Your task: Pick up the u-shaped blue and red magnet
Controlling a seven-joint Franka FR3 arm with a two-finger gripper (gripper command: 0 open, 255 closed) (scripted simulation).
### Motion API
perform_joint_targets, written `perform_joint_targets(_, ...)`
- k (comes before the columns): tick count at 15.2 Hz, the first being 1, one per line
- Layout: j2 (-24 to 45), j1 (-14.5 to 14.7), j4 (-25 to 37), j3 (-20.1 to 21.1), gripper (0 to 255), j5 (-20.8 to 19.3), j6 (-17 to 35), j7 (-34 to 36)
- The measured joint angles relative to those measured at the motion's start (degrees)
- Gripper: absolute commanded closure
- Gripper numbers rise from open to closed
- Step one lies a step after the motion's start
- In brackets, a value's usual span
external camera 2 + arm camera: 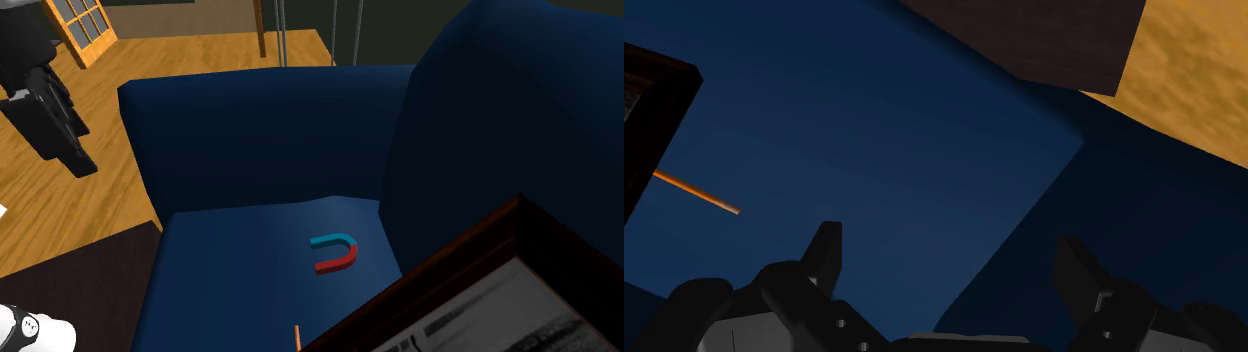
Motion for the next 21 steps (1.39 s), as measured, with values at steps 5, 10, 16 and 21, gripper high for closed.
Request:
perform_joint_targets(5, 4.7, -0.4, -0.7, -1.2, 0, -1.0, 5.8, -1.2)
perform_joint_targets(10, 11.8, -1.2, -1.9, -3.2, 0, -2.3, 14.7, -3.3)
perform_joint_targets(16, 23.4, -1.9, -0.3, -5.8, 0, -3.2, 25.6, -6.1)
perform_joint_targets(21, 33.9, -2.4, 3.7, -7.7, 0, -2.8, 32.9, -8.8)
